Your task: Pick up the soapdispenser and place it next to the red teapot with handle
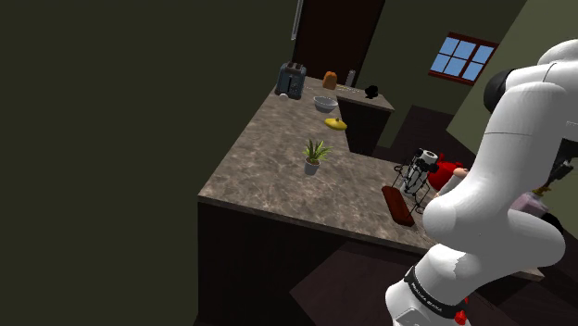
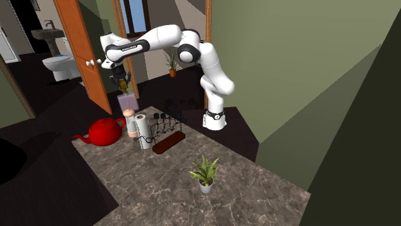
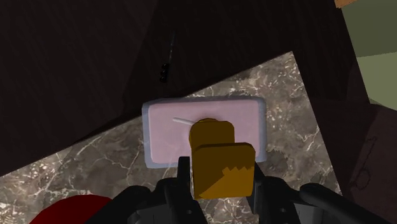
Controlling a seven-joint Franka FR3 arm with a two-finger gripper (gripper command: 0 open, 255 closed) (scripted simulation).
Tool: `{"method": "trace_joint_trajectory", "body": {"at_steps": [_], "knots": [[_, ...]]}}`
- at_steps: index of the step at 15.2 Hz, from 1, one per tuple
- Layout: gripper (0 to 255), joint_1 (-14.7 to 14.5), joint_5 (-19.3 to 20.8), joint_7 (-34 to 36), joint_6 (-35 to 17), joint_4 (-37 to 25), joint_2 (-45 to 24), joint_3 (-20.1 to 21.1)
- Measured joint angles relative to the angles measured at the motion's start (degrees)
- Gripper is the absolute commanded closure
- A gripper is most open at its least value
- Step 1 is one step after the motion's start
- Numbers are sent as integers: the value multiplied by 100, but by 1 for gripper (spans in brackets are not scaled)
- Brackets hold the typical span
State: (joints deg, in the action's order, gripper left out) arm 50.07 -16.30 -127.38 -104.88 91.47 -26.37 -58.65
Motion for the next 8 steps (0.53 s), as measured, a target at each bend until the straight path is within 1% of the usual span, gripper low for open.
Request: {"method": "trace_joint_trajectory", "body": {"at_steps": [8], "knots": [[255, 7, -154, -66, -525, 438, -151, 110]]}}
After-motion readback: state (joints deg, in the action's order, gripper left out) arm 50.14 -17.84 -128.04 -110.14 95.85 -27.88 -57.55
